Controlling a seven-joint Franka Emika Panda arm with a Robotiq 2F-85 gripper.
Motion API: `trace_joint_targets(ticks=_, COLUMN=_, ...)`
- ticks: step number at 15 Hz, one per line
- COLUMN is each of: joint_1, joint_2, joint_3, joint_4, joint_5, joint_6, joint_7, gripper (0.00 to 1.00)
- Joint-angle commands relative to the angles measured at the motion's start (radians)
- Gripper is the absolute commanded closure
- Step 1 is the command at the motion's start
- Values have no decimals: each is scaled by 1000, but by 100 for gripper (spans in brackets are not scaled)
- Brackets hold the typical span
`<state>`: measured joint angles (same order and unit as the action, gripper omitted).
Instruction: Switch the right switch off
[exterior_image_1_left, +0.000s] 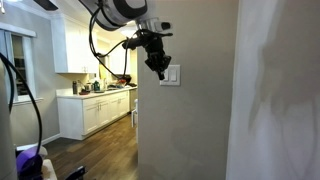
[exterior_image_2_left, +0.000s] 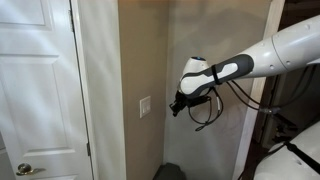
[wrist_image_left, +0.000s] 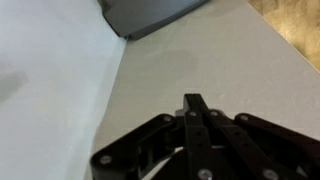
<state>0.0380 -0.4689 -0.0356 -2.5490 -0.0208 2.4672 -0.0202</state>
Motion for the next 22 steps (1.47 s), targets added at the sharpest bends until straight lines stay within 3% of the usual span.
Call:
trace_joint_targets(ticks=1, joint_1=55, joint_2=138, joint_3=-34, joint_4=96, joint_5=93, joint_6=75, joint_7=-108, gripper=100)
trace_joint_targets(ticks=6, joint_1=120, joint_2=269, joint_3=-55, joint_4=203, joint_5=266, joint_6=139, joint_7=-258, gripper=100)
trace_joint_targets(ticks=11, joint_1=120, joint_2=367, joint_3=-40, joint_4=277, joint_5=393, joint_6=179, joint_7=-391, gripper=100)
trace_joint_targets(ticks=18, joint_1=87, joint_2=465, joint_3=0, joint_4=335, joint_5=446, joint_6=280, joint_7=-455, gripper=100)
trace_joint_targets(ticks=22, joint_1=117, joint_2=493, joint_3=-22, joint_4=340, joint_5=455, joint_6=346, joint_7=-457, gripper=100)
